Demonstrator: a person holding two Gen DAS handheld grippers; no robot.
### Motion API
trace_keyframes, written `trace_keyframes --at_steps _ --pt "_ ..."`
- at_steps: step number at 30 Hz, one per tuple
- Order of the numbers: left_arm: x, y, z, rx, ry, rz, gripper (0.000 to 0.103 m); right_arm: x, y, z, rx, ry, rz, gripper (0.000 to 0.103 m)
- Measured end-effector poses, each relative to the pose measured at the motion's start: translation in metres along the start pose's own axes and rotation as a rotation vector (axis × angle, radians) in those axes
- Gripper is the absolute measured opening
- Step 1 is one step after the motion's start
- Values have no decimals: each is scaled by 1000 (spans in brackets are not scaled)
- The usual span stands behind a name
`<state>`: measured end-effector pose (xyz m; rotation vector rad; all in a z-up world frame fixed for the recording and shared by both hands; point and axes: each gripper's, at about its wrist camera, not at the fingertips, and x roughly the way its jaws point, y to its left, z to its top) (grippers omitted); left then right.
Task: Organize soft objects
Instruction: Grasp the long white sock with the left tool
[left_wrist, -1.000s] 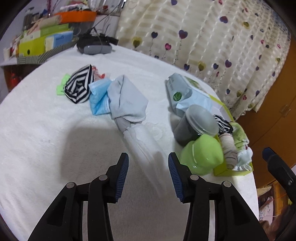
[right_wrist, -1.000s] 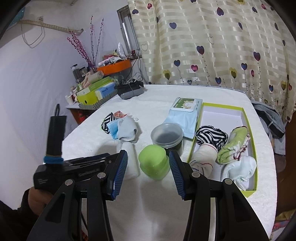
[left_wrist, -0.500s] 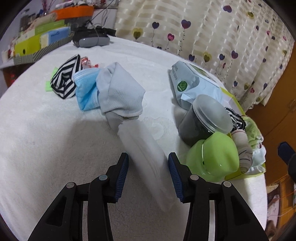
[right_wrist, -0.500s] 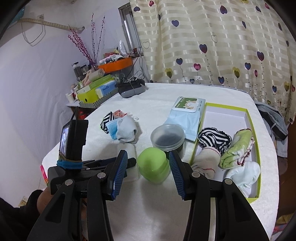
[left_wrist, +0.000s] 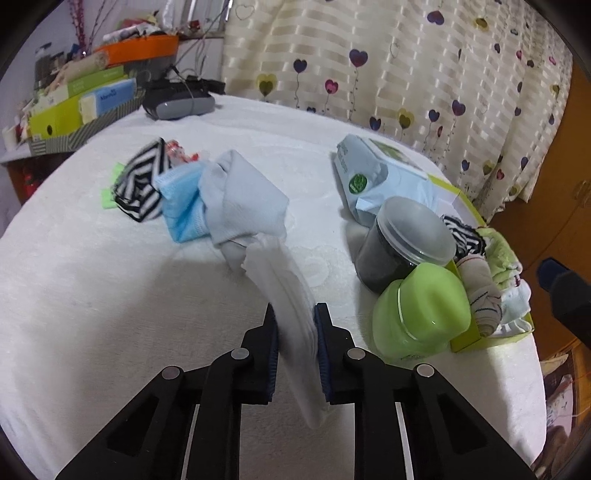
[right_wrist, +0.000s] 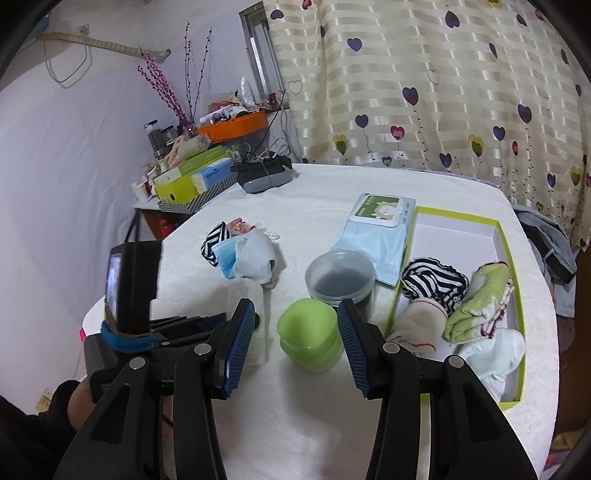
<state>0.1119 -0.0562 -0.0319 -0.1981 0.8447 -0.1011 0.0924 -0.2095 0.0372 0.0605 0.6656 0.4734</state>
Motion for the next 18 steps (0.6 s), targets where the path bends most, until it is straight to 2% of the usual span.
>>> trace_keyframes --at_steps 9,18 --pt "-26 31 3 -52 -62 -3 17 16 19 10 -42 15 14 48" --pt "-45 70 6 -119 -115 -8 17 58 46 22 -92 77 42 48"
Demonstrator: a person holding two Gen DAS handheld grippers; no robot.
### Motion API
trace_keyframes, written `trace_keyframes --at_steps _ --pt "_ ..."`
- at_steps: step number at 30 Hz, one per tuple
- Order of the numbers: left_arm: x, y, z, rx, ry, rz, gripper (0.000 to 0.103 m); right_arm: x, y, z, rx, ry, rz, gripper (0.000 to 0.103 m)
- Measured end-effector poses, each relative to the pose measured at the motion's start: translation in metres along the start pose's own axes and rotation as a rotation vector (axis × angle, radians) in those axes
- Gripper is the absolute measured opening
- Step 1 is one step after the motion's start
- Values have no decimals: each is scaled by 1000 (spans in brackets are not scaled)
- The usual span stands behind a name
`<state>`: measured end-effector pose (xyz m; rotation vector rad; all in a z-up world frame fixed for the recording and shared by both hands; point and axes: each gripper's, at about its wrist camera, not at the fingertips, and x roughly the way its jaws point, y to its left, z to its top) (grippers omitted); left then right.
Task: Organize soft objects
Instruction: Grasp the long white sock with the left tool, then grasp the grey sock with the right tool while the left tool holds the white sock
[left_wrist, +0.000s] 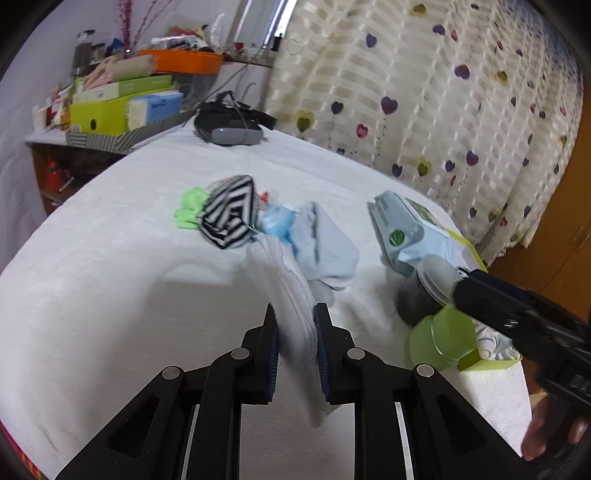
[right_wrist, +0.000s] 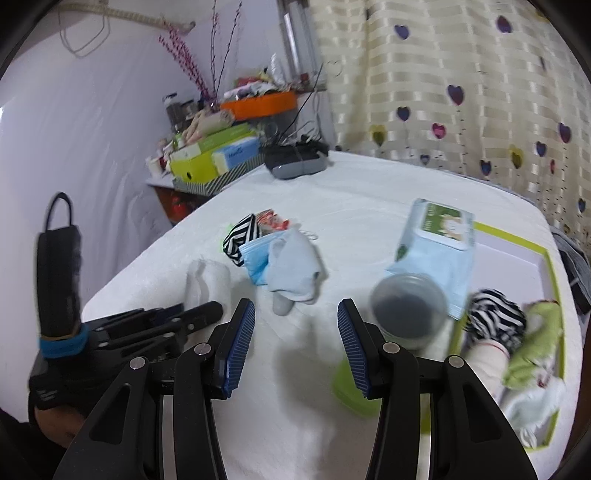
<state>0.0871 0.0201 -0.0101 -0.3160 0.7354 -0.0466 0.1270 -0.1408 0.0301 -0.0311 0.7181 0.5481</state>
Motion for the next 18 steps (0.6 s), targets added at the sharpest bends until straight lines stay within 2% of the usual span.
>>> trace_keyframes --at_steps 8,13,18 --pt "-8 33 6 -56 -28 -3 17 55 17 23 -24 89 -24 48" --pt "-9 44 8 -74 -34 -15 17 94 18 34 -20 167 -78 48" --pt "-7 54 9 -86 -35 -22 17 117 24 35 -23 215 -118 48"
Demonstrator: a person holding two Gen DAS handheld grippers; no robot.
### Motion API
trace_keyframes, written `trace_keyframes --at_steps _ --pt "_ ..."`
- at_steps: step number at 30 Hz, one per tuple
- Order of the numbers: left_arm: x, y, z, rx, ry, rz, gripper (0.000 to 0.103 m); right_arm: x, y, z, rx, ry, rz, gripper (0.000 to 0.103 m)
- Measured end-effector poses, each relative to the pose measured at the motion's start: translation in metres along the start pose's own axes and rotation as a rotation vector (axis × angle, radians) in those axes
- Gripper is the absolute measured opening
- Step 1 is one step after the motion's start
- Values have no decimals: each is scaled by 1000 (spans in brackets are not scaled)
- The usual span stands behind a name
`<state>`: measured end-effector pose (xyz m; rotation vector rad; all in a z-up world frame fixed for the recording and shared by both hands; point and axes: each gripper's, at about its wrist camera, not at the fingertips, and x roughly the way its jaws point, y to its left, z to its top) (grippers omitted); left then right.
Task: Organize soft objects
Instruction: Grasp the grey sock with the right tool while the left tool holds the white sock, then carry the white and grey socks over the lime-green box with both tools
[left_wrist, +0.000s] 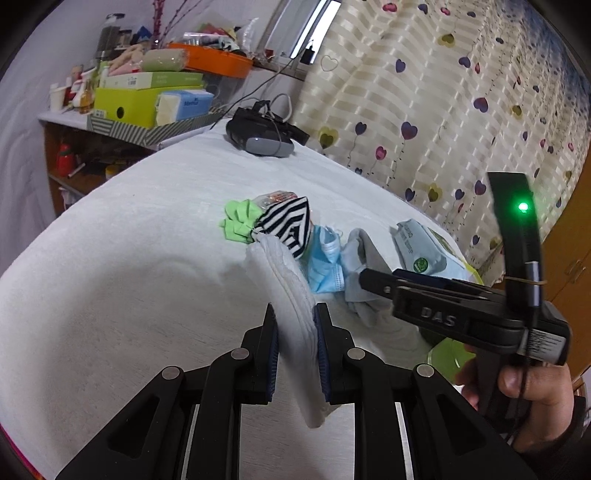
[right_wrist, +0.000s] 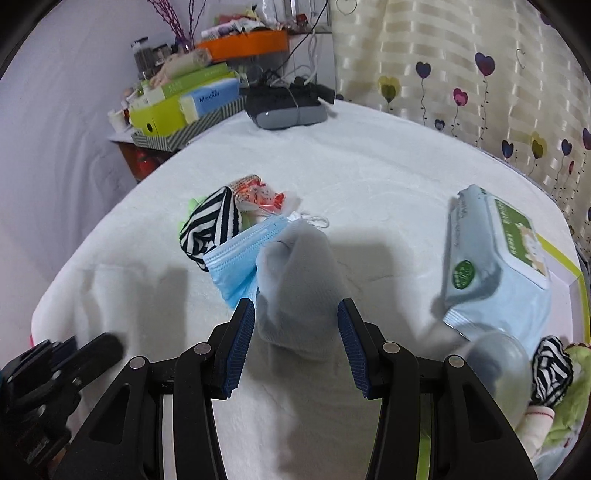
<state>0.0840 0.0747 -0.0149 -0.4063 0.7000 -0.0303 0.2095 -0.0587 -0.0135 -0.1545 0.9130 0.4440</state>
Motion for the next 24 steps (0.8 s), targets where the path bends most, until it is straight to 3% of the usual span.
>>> trace_keyframes --at_steps 8,10,12,15,24 --pt "2 5 1 -8 0 -5 17 18 3 7 19 39 -99 48" --pt "2 5 1 -7 1 -5 17 16 -1 7 41 27 -82 48" --pt "2 5 1 -7 0 -4 17 13 -3 7 37 14 -80 36" --pt "1 4 0 -3 -1 -7 17 6 -1 6 24 -7 -70 29" --pt "-12 -16 0 33 -22 -9 17 -26 8 -3 -17 -83 -12 26"
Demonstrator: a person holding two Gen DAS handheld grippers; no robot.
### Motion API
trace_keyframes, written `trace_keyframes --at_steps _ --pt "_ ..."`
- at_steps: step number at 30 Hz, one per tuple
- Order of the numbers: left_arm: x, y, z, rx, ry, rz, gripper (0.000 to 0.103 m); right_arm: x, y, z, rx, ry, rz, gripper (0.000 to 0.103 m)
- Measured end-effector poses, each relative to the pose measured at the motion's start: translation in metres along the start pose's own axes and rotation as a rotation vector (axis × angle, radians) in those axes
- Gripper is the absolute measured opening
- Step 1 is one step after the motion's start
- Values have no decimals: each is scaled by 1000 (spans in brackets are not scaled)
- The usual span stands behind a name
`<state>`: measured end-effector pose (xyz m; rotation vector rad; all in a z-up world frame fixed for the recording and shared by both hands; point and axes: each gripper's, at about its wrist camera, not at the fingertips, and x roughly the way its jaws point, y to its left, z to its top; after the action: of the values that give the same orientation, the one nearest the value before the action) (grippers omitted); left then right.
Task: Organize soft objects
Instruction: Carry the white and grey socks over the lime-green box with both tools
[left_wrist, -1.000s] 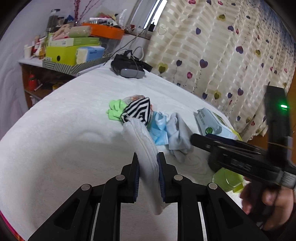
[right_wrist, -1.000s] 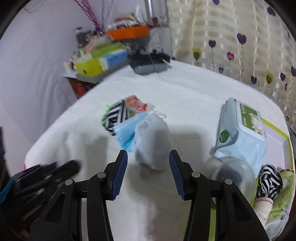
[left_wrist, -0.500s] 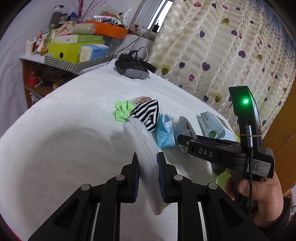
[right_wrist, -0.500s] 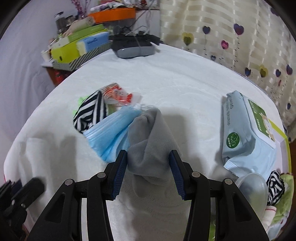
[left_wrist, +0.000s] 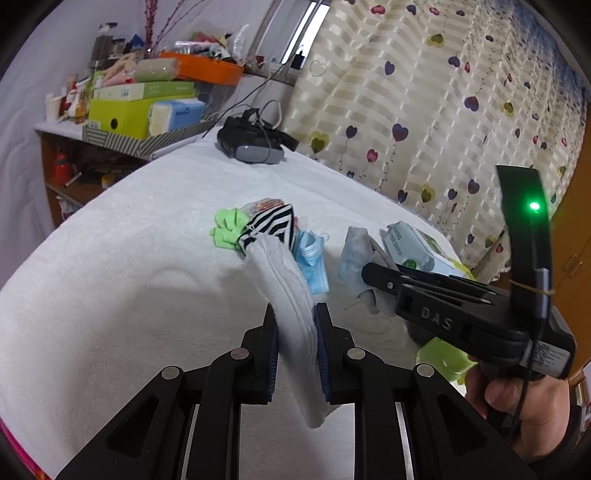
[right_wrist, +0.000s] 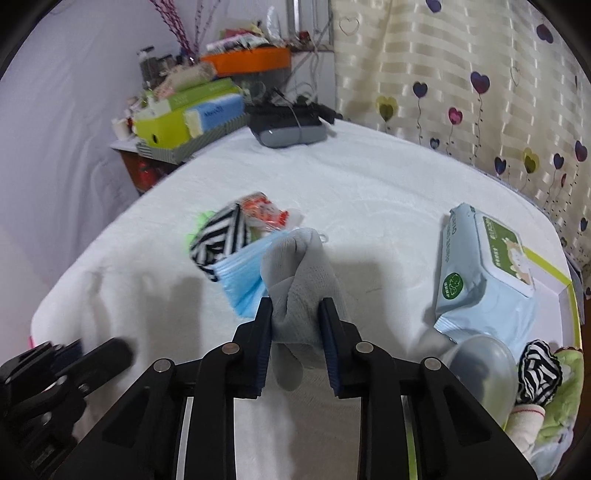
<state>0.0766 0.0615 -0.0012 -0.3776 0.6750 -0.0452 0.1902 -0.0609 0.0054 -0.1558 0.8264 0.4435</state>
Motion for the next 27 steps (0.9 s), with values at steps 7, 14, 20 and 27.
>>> trace_keyframes --at_steps 7,14,20,27 --pt "-15 -18 0 30 -27 -6 17 -45 -5 -9 3 -88 22 26" --pt "-29 -48 1 81 -48 -33 17 -94 -20 -23 28 -179 42 26" --pt "-38 -72 -1 122 -60 -48 17 -125 -34 -36 56 -234 41 26" --pt "-41 -101 -3 178 -60 -64 17 -153 -54 -52 98 -282 40 26"
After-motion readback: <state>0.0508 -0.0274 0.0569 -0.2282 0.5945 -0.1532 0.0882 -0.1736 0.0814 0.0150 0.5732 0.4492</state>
